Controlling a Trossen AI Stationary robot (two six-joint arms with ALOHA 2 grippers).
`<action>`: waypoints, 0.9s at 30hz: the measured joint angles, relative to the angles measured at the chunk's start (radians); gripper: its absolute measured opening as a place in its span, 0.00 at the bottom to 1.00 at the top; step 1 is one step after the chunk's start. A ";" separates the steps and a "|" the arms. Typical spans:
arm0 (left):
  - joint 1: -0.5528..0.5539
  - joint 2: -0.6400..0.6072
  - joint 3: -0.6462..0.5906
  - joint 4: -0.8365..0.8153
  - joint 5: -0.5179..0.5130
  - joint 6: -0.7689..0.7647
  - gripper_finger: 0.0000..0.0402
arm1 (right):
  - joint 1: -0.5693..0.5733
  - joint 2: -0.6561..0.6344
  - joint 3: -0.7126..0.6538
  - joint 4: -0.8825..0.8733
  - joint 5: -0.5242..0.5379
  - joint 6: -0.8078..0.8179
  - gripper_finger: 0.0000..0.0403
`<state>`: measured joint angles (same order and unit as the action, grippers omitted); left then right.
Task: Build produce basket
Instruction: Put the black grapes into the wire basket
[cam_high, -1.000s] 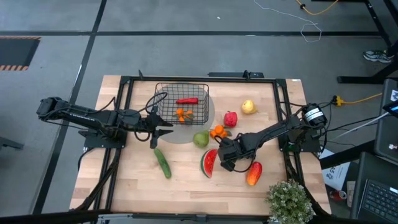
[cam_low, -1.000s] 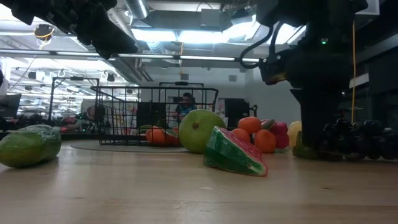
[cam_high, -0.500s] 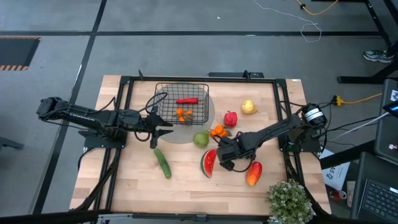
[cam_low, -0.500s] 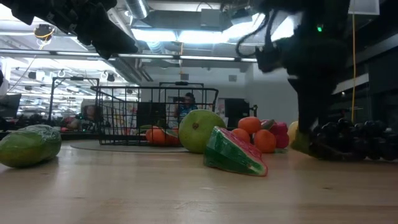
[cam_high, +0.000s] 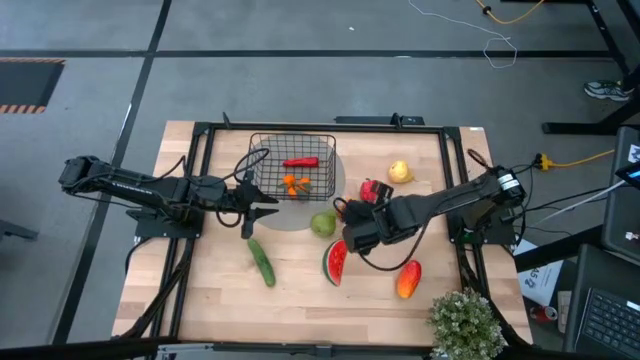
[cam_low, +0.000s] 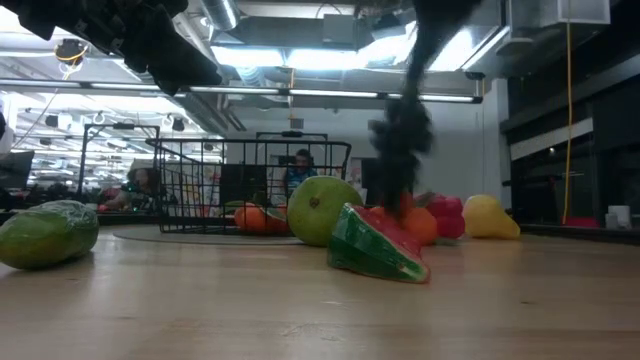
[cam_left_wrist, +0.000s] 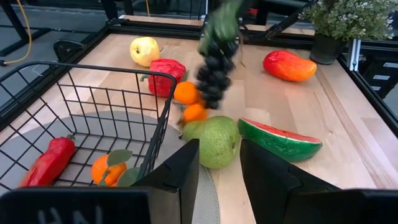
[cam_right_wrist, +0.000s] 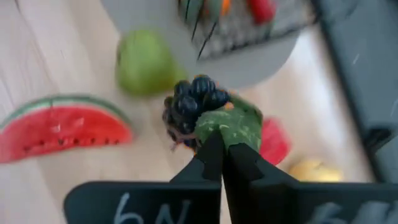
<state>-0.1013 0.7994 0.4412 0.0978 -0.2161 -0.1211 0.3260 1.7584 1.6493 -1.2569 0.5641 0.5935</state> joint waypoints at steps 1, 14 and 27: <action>0.000 0.000 0.000 0.000 0.000 0.000 0.29 | 0.000 0.000 0.036 -0.005 0.026 -0.037 0.00; 0.000 0.000 0.000 0.000 0.000 -0.003 0.28 | -0.075 0.000 0.411 0.129 0.275 -0.564 0.00; 0.000 0.000 0.000 0.000 0.000 -0.003 0.28 | -0.274 0.000 0.383 0.598 -0.089 -0.890 0.00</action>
<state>-0.1013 0.7990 0.4412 0.0978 -0.2161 -0.1238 0.0515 1.7588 2.0327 -0.6591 0.4753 -0.2960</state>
